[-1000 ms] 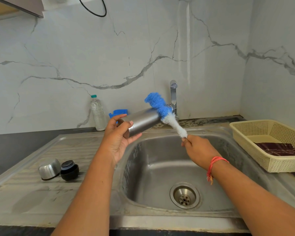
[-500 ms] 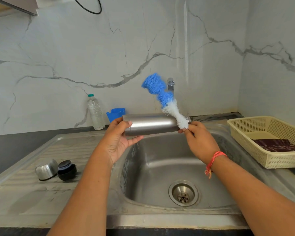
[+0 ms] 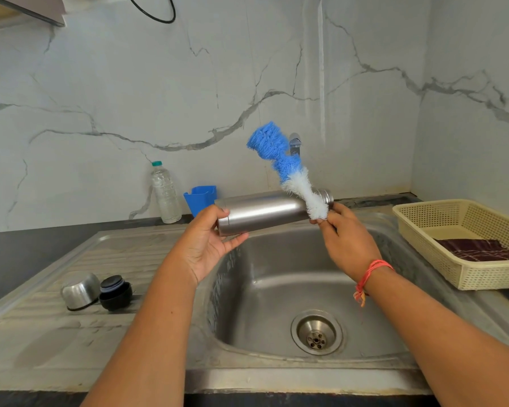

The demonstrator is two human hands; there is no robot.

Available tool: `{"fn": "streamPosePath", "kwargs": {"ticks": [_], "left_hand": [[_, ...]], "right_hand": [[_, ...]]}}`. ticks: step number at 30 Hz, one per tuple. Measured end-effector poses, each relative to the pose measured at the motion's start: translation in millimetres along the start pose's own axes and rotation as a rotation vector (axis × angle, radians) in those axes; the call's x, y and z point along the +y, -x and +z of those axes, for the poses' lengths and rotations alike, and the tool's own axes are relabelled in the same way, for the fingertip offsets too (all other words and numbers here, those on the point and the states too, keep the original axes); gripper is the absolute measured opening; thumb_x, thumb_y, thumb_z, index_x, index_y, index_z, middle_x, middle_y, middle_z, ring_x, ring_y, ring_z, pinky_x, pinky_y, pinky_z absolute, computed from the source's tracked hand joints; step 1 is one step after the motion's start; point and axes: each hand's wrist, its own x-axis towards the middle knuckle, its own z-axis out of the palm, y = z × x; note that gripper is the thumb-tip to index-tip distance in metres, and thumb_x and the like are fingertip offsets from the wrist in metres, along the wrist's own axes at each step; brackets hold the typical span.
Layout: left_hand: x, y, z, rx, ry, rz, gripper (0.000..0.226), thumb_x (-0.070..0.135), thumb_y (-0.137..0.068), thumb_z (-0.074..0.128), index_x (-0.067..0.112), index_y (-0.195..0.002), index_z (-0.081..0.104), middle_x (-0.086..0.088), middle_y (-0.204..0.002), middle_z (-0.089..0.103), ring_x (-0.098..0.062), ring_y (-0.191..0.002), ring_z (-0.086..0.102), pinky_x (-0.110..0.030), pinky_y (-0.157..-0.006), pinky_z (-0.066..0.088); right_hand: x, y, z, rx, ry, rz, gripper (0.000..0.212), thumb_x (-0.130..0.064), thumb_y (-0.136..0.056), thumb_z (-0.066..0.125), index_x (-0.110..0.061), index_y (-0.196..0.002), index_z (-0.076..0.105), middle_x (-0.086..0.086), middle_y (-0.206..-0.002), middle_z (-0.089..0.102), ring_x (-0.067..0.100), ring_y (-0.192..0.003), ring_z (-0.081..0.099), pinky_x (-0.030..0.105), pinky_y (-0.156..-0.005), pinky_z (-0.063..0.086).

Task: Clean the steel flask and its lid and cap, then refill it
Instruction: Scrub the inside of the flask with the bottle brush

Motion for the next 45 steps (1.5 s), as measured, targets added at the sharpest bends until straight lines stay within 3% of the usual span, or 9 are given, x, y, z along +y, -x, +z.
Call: {"fn": "streamPosePath", "kwargs": {"ticks": [7, 11, 20, 27, 30, 33, 35, 41, 45], "left_hand": [[-4, -4, 8, 0.097, 0.047, -0.01, 0.055, 0.065, -0.087, 0.065, 0.03, -0.13, 0.065, -0.013, -0.119, 0.074, -0.031, -0.107, 0.071, -0.047, -0.084, 0.061], [-2, -3, 7, 0.128, 0.027, 0.001, 0.05, 0.047, -0.093, 0.072, 0.019, -0.134, 0.062, -0.014, -0.12, 0.068, -0.028, -0.104, 0.068, -0.036, -0.071, 0.062], [-1, -3, 3, 0.095, 0.181, 0.016, 0.047, 0.021, -0.093, 0.071, 0.008, -0.136, 0.057, -0.023, -0.131, 0.067, -0.036, -0.116, 0.07, -0.053, -0.092, 0.06], [-5, -2, 8, 0.042, 0.072, -0.044, 0.057, 0.058, -0.095, 0.064, 0.016, -0.133, 0.06, -0.023, -0.125, 0.071, -0.046, -0.106, 0.072, -0.049, -0.084, 0.063], [-4, -3, 12, 0.084, 0.068, 0.002, 0.047, 0.045, -0.097, 0.068, 0.014, -0.131, 0.058, -0.023, -0.126, 0.069, -0.042, -0.105, 0.073, -0.052, -0.088, 0.062], [-3, -4, 12, 0.136, 0.068, 0.073, 0.041, 0.031, -0.098, 0.068, 0.01, -0.131, 0.056, -0.023, -0.128, 0.065, -0.037, -0.109, 0.072, -0.055, -0.092, 0.06], [-1, -6, 10, 0.174, 0.111, 0.11, 0.041, 0.028, -0.098, 0.066, 0.009, -0.133, 0.055, -0.023, -0.13, 0.063, -0.035, -0.111, 0.071, -0.053, -0.091, 0.061], [8, -11, -2, 0.209, 0.302, 0.237, 0.024, 0.026, -0.098, 0.063, 0.014, -0.118, 0.067, -0.014, -0.125, 0.071, -0.03, -0.113, 0.071, -0.055, -0.094, 0.059], [13, -10, -2, 0.22, 0.388, 0.267, 0.015, 0.022, -0.099, 0.058, 0.013, -0.107, 0.066, -0.011, -0.107, 0.071, -0.029, -0.099, 0.071, -0.052, -0.089, 0.061]], "right_hand": [[0, 2, 4, -0.033, 0.015, -0.015, 0.024, -0.034, -0.103, 0.049, -0.032, -0.109, 0.072, -0.006, -0.16, 0.034, 0.023, -0.134, 0.049, 0.046, -0.104, 0.046], [-4, 3, 3, -0.036, 0.001, -0.019, 0.023, -0.034, -0.103, 0.048, -0.036, -0.104, 0.071, -0.006, -0.162, 0.031, 0.022, -0.137, 0.047, 0.043, -0.106, 0.045], [-8, 4, 0, -0.046, -0.003, -0.054, 0.024, -0.033, -0.104, 0.047, -0.043, -0.1, 0.069, -0.012, -0.166, 0.02, 0.02, -0.142, 0.043, 0.041, -0.105, 0.045], [-16, 7, -6, -0.038, 0.001, -0.05, 0.028, -0.033, -0.106, 0.045, -0.03, -0.116, 0.071, -0.007, -0.169, 0.01, 0.021, -0.147, 0.035, 0.035, -0.107, 0.041], [-19, 8, -4, -0.061, 0.015, -0.046, 0.028, -0.033, -0.106, 0.045, -0.028, -0.116, 0.07, 0.001, -0.167, 0.02, 0.024, -0.143, 0.04, 0.036, -0.107, 0.042], [-25, 14, -1, -0.13, 0.038, -0.032, 0.028, -0.03, -0.106, 0.044, -0.021, -0.113, 0.07, 0.004, -0.107, 0.071, 0.011, -0.091, 0.065, 0.028, -0.076, 0.047], [-33, 19, 1, -0.193, 0.027, 0.001, 0.027, -0.034, -0.105, 0.045, -0.022, -0.103, 0.069, -0.004, -0.071, 0.065, 0.007, -0.057, 0.053, 0.027, -0.056, 0.04], [-49, 36, 11, -0.486, -0.039, -0.043, 0.036, -0.049, -0.106, 0.035, -0.031, -0.116, 0.065, -0.004, -0.103, 0.071, 0.015, -0.096, 0.064, 0.032, -0.088, 0.047], [-50, 41, 18, -0.574, 0.064, -0.06, 0.029, -0.035, -0.109, 0.033, -0.032, -0.105, 0.061, -0.01, -0.074, 0.055, 0.005, -0.066, 0.05, 0.023, -0.069, 0.042]]}}
